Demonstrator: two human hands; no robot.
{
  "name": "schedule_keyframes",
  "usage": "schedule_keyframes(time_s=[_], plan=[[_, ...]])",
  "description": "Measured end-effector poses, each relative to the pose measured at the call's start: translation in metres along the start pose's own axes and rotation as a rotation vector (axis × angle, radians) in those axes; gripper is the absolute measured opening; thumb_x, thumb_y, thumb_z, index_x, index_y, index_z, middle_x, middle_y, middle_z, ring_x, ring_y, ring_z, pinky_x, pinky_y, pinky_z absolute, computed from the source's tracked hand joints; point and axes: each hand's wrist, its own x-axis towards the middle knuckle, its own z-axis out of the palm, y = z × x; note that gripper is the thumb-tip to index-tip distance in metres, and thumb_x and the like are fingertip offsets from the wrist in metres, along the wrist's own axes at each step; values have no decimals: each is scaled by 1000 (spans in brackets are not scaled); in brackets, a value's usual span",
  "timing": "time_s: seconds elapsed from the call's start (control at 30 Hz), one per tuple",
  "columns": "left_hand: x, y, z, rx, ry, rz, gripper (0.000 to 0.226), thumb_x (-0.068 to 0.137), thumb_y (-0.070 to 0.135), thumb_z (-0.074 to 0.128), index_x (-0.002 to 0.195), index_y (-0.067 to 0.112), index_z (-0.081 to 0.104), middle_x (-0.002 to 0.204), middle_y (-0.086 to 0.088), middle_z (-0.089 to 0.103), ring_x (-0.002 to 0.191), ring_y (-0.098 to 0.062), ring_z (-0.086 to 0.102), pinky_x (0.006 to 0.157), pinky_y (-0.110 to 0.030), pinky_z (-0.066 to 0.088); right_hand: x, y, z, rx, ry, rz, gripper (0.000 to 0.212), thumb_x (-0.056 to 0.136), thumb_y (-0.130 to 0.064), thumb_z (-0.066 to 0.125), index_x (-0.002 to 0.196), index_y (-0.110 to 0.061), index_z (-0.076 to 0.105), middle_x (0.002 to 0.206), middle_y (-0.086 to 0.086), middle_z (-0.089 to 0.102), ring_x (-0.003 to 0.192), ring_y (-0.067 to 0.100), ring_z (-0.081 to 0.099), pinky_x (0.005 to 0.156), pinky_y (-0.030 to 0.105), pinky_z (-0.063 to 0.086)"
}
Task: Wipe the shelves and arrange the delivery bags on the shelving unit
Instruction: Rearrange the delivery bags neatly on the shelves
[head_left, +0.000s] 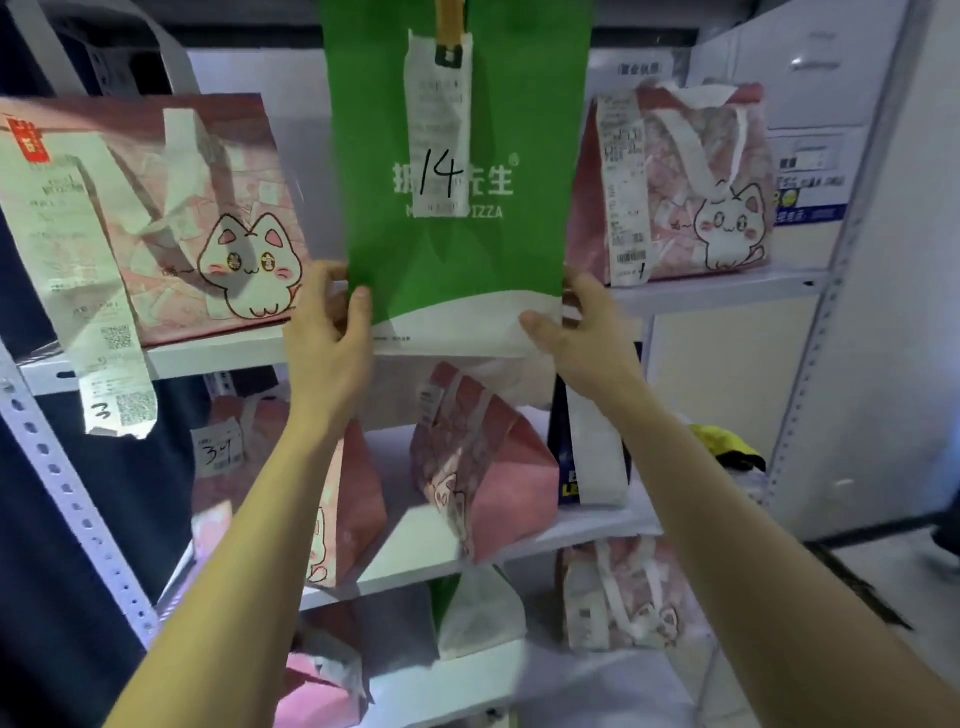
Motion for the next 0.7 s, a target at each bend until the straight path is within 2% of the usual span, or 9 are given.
schedule_keyframes(time_s=[0.07, 0.17, 0.3, 0.4, 0.5, 0.6, 0.67, 0.7], plan=[[-15, 13, 1, -44, 16, -3, 7, 108, 24, 55, 112, 30, 56, 91, -1, 71, 81, -23, 61, 75, -38, 46, -13, 2, -8, -14, 5, -5, 38, 98, -20, 73, 134, -19, 62, 126, -8, 69, 118, 13, 65, 100, 41, 59], [-39, 36, 5, -70, 6, -9, 10, 109, 22, 54, 110, 32, 55, 89, -2, 68, 84, -21, 56, 76, -42, 42, -31, 7, -26, 18, 18, -7, 35, 99, -16, 70, 133, -19, 64, 125, -5, 71, 116, 16, 67, 99, 44, 59], [-83, 77, 21, -19, 27, -35, 22, 111, 15, 52, 110, 36, 54, 94, 19, 74, 86, -16, 66, 78, -39, 52, -56, 19, -62, 65, -16, -18, 32, 102, -12, 63, 133, -19, 64, 123, -4, 73, 113, 17, 69, 98, 41, 59], [-126, 103, 45, 15, 58, -78, 13, 112, 18, 52, 113, 31, 54, 94, 13, 77, 85, -7, 69, 74, -28, 55, -85, 36, -99, 123, -51, -13, 30, 104, -9, 60, 127, -27, 64, 121, -7, 74, 113, 14, 69, 102, 39, 57], [-171, 125, 77, 26, 40, -89, 15, 110, 26, 54, 108, 41, 55, 93, 3, 76, 83, -13, 67, 73, -33, 53, -114, 63, -141, 145, -68, 28, 31, 104, -6, 60, 124, -28, 65, 120, -9, 75, 111, 12, 70, 100, 37, 57], [-214, 140, 117, 63, -16, -107, 17, 110, 19, 55, 107, 35, 55, 83, 0, 64, 74, -9, 54, 65, -29, 42, -145, 93, -186, 141, -21, 119, 35, 104, -6, 60, 134, -24, 66, 119, -10, 75, 109, 10, 69, 90, 19, 55], [-239, 141, 145, 31, -71, -160, 12, 110, 14, 55, 110, 26, 57, 87, 1, 69, 78, -13, 62, 68, -32, 48, -166, 111, -212, 142, 11, 172, 34, 103, -2, 60, 129, -23, 67, 112, -12, 74, 101, 7, 69, 80, 10, 51], [-251, 139, 158, 9, -110, -189, 11, 111, 13, 54, 111, 23, 58, 93, -3, 72, 84, -21, 67, 72, -37, 52, -176, 123, -224, 139, 16, 202, 34, 103, 0, 59, 126, -24, 68, 109, -15, 74, 98, 4, 69, 77, 10, 50]])
